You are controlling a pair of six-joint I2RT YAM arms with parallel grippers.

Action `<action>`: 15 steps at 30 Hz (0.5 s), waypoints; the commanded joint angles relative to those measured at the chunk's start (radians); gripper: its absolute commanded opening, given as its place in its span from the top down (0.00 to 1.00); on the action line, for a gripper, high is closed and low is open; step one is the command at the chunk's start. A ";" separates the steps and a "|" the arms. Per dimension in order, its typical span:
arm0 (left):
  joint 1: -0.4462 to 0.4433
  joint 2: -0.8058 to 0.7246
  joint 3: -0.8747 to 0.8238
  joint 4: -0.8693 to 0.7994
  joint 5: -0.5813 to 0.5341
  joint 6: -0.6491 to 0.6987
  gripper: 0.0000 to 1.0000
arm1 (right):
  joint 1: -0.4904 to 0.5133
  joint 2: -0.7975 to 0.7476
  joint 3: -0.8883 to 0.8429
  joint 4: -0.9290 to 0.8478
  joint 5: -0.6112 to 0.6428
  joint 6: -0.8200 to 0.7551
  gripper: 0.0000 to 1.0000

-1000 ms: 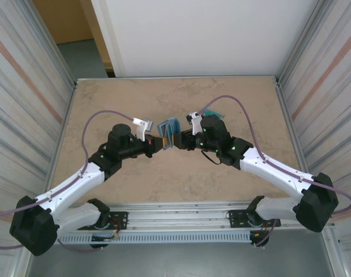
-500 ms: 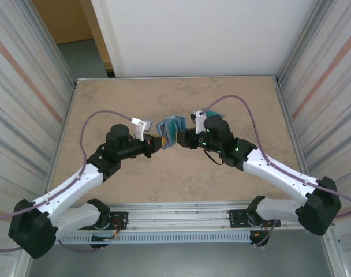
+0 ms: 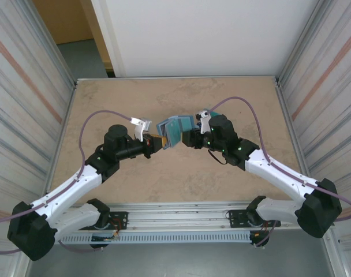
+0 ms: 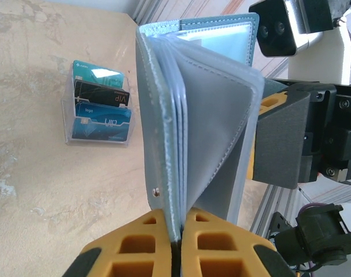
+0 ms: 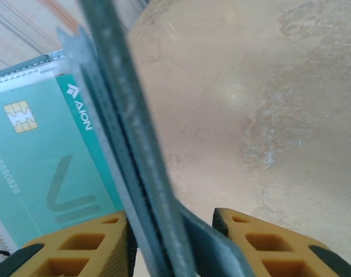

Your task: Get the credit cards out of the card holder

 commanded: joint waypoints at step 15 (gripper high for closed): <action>0.005 0.053 0.017 0.165 0.118 -0.084 0.73 | -0.038 -0.098 -0.030 0.089 -0.146 0.037 1.00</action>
